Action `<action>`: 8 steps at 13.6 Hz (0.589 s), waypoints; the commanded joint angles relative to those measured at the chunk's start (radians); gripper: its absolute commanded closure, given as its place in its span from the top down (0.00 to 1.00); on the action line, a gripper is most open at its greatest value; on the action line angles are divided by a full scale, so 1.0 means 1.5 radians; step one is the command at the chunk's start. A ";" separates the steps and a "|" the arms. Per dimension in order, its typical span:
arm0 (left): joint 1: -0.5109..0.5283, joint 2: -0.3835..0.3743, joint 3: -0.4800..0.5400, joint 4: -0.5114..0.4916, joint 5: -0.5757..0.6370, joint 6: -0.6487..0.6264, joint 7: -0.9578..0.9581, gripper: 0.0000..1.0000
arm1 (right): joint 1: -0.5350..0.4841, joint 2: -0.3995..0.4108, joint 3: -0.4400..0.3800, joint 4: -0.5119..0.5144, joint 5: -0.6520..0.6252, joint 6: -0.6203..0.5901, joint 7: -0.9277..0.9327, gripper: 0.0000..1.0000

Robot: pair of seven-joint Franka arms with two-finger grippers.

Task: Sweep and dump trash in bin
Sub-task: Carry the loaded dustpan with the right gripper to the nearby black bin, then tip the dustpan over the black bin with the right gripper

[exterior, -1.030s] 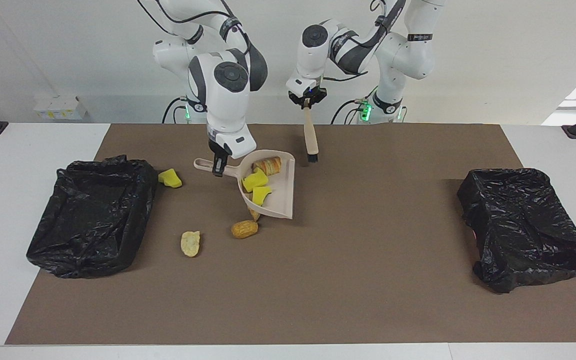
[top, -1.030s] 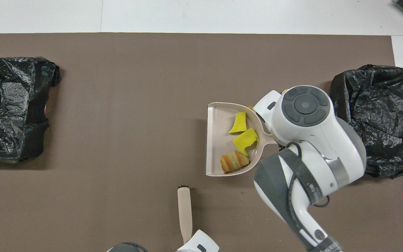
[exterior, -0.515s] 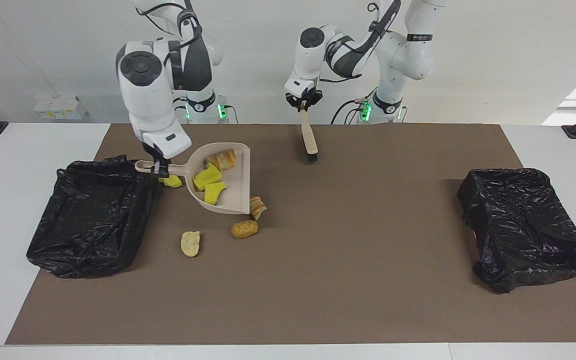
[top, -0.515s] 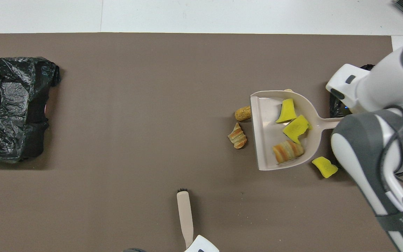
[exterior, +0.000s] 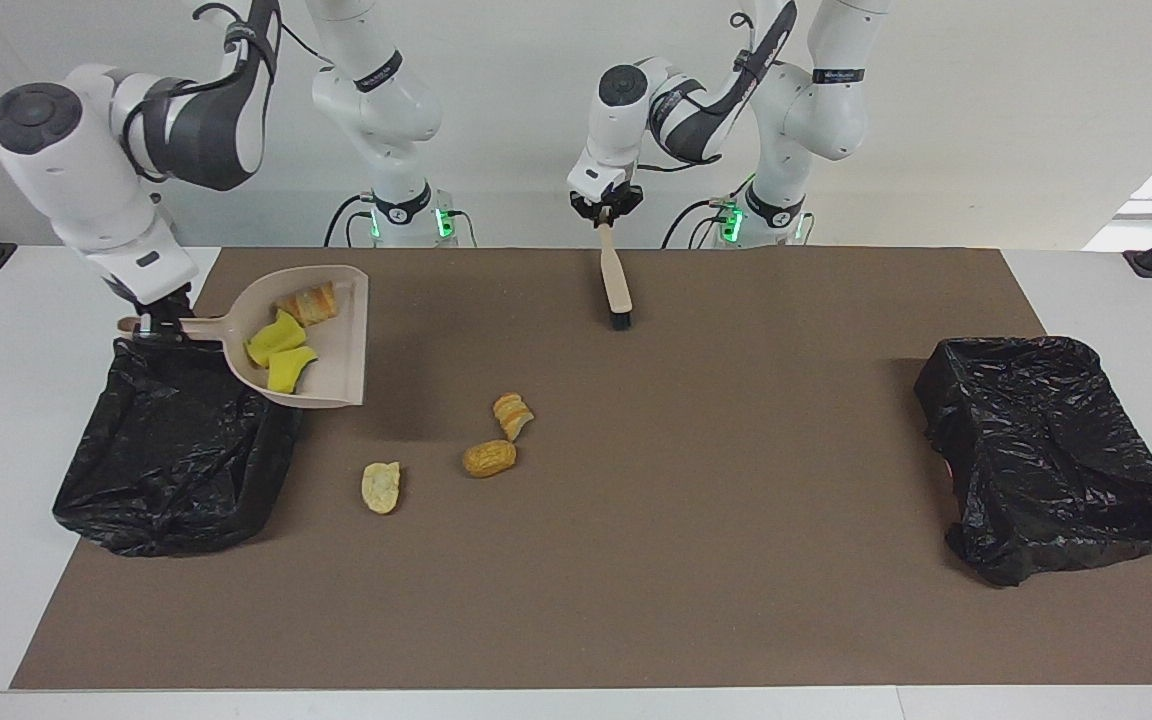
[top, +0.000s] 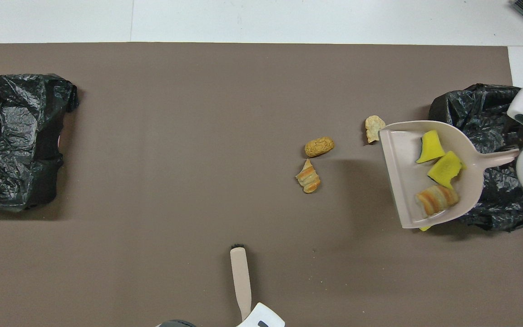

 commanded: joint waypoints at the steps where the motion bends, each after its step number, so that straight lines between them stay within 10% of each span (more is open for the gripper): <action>1: -0.006 -0.006 0.008 -0.013 -0.014 0.008 0.023 0.25 | -0.049 0.007 0.009 0.015 -0.042 0.050 -0.023 0.00; 8: 0.104 0.022 0.014 0.044 -0.002 -0.038 0.149 0.90 | -0.029 0.015 0.008 0.015 -0.333 0.135 0.163 0.00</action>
